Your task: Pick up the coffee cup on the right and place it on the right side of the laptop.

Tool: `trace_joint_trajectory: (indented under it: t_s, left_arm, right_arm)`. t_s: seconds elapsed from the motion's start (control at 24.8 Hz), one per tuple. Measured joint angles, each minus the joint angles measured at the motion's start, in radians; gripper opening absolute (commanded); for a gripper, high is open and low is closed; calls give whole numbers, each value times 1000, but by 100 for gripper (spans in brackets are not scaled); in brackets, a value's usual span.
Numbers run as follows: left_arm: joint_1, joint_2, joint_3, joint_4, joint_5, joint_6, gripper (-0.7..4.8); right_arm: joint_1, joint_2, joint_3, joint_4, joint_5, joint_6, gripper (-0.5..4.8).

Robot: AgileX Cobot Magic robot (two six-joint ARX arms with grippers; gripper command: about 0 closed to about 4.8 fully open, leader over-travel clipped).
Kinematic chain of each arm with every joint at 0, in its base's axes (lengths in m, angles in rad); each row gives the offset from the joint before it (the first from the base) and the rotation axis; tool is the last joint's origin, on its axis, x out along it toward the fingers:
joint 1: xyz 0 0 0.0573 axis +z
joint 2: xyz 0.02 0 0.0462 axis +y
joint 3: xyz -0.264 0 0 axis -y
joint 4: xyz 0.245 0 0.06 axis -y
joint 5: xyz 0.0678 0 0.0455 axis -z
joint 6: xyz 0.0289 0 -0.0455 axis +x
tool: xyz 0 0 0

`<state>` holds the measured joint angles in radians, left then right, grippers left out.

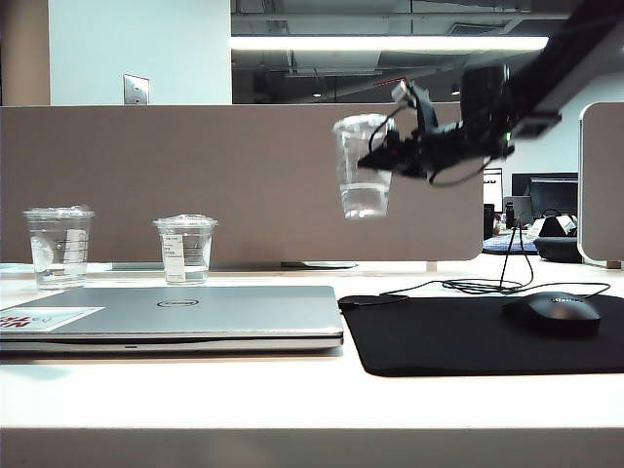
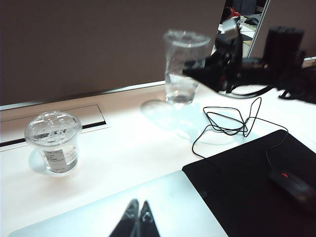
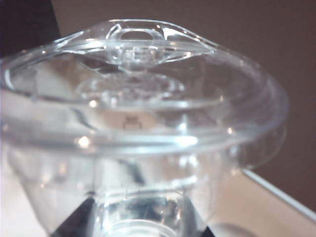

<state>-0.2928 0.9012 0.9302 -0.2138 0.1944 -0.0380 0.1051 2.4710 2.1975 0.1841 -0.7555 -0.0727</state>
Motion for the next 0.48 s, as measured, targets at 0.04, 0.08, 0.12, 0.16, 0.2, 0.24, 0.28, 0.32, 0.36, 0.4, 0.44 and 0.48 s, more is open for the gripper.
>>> trace_joint_trajectory:
  t_s: [0.04, 0.08, 0.12, 0.16, 0.2, 0.24, 0.28, 0.32, 0.36, 0.4, 0.44, 0.48]
  left_arm:
    - [0, 0, 0, 0, 0, 0, -5]
    - [0, 0, 0, 0, 0, 0, -5]
    - [0, 0, 0, 0, 0, 0, -5]
    - [0, 0, 0, 0, 0, 0, -5]
    - [0, 0, 0, 0, 0, 0, -5]
    - [0, 0, 0, 0, 0, 0, -5]
    - [0, 0, 0, 0, 0, 0, -5]
    - [0, 0, 0, 0, 0, 0, -5]
    - [0, 0, 0, 0, 0, 0, -5]
    - [0, 0, 0, 0, 0, 0, -5]
    - [0, 0, 0, 0, 0, 0, -5]
    - [0, 0, 0, 0, 0, 0, -5]
  right_arm:
    - [0, -29, -13, -11, 9, -23, 234]
    - [-1, -78, -52, -10, 23, -49, 234]
    - [-1, -109, -80, -9, 38, -66, 234]
    - [-1, -154, -132, 10, 58, -95, 234]
    - [-2, -184, -172, 17, 74, -112, 234]
    - [-4, -229, -246, 34, 83, -129, 234]
    - [-5, -251, -285, 39, 85, -133, 234]
    - [-5, -283, -341, 40, 88, -135, 234]
    - [-5, -303, -371, 34, 87, -135, 234]
    - [-4, -333, -416, 39, 86, -135, 234]
    - [-4, -356, -448, 39, 86, -136, 234]
    - [-3, -387, -493, 47, 85, -137, 234]
